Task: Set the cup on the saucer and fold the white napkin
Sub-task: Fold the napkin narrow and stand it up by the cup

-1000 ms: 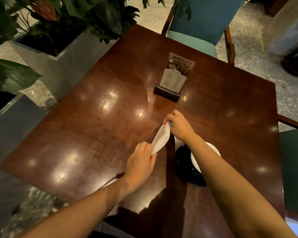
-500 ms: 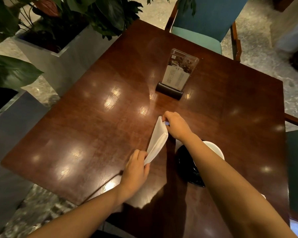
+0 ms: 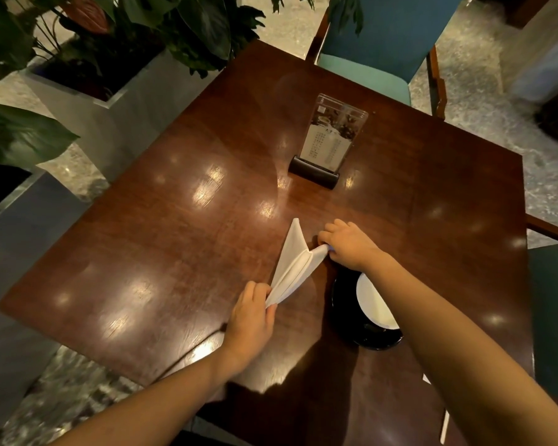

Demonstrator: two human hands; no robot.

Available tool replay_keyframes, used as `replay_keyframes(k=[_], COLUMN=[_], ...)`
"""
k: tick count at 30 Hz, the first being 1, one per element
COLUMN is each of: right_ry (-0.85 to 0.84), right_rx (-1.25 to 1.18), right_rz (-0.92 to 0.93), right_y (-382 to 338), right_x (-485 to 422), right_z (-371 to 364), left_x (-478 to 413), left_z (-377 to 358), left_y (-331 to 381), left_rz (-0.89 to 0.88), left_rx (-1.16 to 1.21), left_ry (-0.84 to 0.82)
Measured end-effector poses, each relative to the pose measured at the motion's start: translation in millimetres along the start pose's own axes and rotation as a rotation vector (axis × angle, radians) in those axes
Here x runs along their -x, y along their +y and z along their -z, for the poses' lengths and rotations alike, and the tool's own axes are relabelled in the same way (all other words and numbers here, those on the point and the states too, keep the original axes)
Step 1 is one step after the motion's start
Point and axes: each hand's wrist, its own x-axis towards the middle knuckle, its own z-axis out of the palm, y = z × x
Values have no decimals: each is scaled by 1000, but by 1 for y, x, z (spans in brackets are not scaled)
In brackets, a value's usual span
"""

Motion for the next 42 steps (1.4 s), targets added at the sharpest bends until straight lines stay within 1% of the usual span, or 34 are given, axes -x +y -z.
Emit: replay_keyframes(k=[5, 8, 10, 11, 14, 17, 20, 22, 26, 28, 33, 36, 39, 42], right_ry=[-22, -115, -170, -177, -135, -157, -173, -179, -163, -117, -36, -18, -46, -102], right_rx=[57, 3, -113, -215, -549, -724, -682, -667, -738, -775, -830, -889, -915, -905], right_rz=[-40, -123, -208, -256, -375, -488, -559, -581, -632, -664, -722, -748, -734, -717], right_y=[5, 9, 12, 12, 1, -24, -42, -47, -51, -54, -65, -64, -60, -56], right_x=[1, -4, -8, -10, -23, -39, -54, -62, -69, -71, -74, -72, -68, -65], right_z=[1, 7, 16, 21, 31, 36, 36, 37, 39, 38, 37, 36, 38, 39], left_x=[-1, 1, 3, 5, 12, 17, 14, 12, 11, 11, 11, 13, 15, 13], left_z=[1, 0, -1, -1, -2, -3, -1, -1, -3, -4, -3, -3, -5, -6], left_y=[0, -1, -2, -3, -6, -9, -10, -10, -11, -12, -12, -12, -11, -8], left_rz=[9, -2, 0, 8, 0, -1, -8, -40, -83, -99, -116, -73, -7, 64], left_rx=[3, 1, 16, 23, -5, -75, -187, -277, -354, -369, -363, -317, -220, -171], left_ry=[-15, -20, -17, -19, -16, 10, 55, 49, 48, 50, 55, 42, 54, 55])
